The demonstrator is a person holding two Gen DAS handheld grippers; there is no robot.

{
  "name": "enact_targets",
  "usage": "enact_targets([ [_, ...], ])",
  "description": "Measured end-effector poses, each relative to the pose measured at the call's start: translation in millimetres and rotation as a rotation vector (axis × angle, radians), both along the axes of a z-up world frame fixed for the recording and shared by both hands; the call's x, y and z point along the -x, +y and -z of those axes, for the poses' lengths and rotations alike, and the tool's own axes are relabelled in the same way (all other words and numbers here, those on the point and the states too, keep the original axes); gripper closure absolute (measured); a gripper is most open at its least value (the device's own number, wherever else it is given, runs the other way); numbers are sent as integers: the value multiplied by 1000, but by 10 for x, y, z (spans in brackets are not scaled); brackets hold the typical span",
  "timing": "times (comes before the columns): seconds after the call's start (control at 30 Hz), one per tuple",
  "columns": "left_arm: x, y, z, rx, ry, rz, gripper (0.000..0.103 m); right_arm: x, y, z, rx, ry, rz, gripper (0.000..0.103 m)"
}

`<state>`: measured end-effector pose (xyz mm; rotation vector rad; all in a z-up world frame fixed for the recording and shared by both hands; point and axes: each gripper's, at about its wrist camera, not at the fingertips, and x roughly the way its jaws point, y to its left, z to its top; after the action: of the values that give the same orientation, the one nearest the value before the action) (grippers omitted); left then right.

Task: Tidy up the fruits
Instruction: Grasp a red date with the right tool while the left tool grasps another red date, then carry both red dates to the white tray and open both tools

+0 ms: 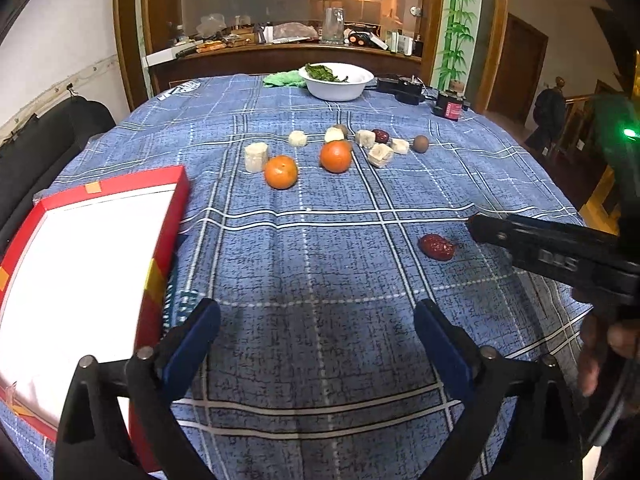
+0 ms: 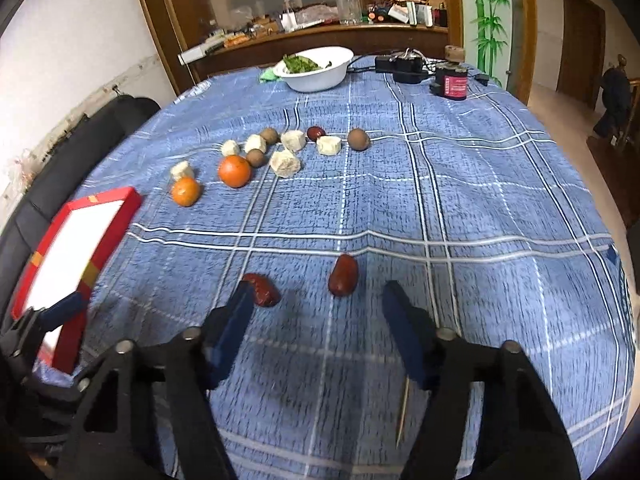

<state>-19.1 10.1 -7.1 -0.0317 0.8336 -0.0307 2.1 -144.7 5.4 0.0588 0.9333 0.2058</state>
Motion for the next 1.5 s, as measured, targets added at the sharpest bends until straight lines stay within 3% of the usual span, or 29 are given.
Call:
enact_targets([
  [0.17, -66, -97, 7, 1, 5, 23, 16, -211, 38, 148, 27, 35, 1, 59],
  [0.2, -90, -127, 6, 4, 8, 30, 20, -247, 39, 188, 28, 49, 1, 70],
  [0.3, -167, -186, 13, 14, 17, 33, 26, -276, 51, 241, 63, 46, -5, 86],
  [0.5, -387, -485, 53, 40, 55, 63, 39, -218, -122, 218, 36, 42, 15, 86],
  [0.57, -487, -641, 91, 42, 76, 88, 48, -160, -219, 181, 16, 29, 36, 86],
  [0.67, -616, -782, 160, 24, 91, 86, 49, -83, -334, 127, -8, 17, 59, 85],
  [0.73, -687, -844, 215, 16, 110, 89, 56, -32, -391, 90, -17, 9, 68, 85],
  [0.8, -712, -900, 221, -14, 94, 89, 73, 8, -433, 54, -24, -3, 75, 85],
  [0.9, -683, -881, 215, -20, 99, 91, 73, 51, -456, 18, -32, -9, 77, 85],
  [1.07, -492, -568, 43, -3, 67, 39, 73, 114, -366, -35, -35, -17, 54, 85],
  [1.23, -183, 48, -175, 12, 18, -73, 74, 145, -53, -97, -50, -21, -24, 85],
  [1.5, 302, 1253, -226, 4, 21, -330, 74, 168, 983, -188, -94, -35, -254, 85],
])
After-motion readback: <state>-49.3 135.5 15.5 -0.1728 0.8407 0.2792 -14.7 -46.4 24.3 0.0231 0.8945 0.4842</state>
